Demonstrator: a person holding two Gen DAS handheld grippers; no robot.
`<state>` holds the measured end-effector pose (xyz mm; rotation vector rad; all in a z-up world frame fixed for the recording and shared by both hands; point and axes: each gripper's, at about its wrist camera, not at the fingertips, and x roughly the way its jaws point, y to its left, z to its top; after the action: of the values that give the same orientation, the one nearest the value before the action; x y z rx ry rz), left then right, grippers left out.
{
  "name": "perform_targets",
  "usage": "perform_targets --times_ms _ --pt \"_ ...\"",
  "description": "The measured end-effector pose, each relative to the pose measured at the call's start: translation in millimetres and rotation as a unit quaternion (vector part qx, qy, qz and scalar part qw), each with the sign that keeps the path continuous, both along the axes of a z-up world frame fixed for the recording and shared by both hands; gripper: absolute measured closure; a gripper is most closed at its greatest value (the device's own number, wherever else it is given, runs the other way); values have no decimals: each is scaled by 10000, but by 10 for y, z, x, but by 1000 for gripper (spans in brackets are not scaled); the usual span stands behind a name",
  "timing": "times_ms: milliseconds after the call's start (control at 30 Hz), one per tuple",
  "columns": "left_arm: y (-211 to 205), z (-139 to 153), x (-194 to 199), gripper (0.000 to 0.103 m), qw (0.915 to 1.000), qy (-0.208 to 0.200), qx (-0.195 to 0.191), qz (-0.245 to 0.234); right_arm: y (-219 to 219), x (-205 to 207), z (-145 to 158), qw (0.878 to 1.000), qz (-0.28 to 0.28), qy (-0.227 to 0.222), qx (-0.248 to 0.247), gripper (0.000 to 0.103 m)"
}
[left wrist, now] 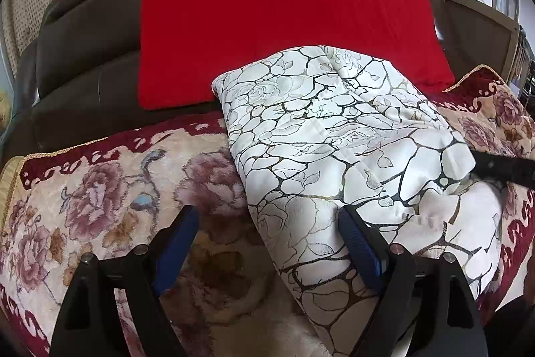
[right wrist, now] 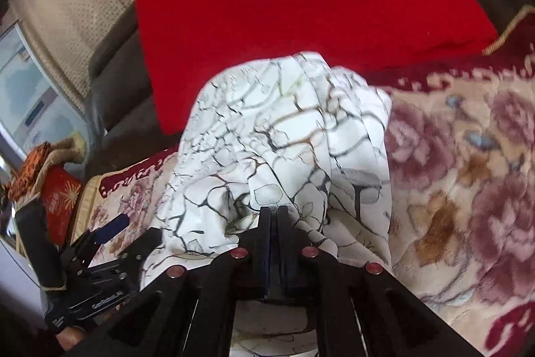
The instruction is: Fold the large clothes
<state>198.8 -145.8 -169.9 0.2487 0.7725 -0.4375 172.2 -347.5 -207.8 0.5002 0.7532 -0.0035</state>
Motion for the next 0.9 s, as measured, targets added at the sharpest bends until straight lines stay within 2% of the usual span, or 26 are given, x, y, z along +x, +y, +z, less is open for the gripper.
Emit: perform_targets --times_ms 100,233,300,367,433,467,600,700,800,867,900 --pt "-3 -3 7 17 10000 7 -2 4 -27 -25 101 9997 -18 -237 54 97" --pt "-15 -8 18 17 10000 10 -6 -6 -73 -17 296 9969 -103 -782 56 95" --pt "-18 -10 21 17 10000 14 -8 -5 -96 77 300 9965 -80 -824 131 95" --pt "-24 -15 26 17 10000 14 -7 -8 -100 229 179 9983 2 -523 270 95" --pt "-40 -33 35 17 10000 47 26 -10 -95 419 -92 9988 118 190 440 94" --pt "-38 -31 36 17 10000 53 0 1 -109 457 -209 9978 95 358 547 94" --pt "-11 4 69 17 9998 155 -126 20 -226 336 -110 9958 124 49 906 94" --pt "61 44 129 17 9987 292 -377 149 -324 195 -21 9955 63 -246 916 92" --pt "159 129 185 17 9970 237 -648 356 -388 65 91 9945 26 -641 831 92" --pt "179 136 213 17 9970 103 -499 584 -389 11 145 9934 48 -844 776 92" --pt "168 110 229 17 9971 80 -343 671 -371 20 139 9939 65 -800 751 92"
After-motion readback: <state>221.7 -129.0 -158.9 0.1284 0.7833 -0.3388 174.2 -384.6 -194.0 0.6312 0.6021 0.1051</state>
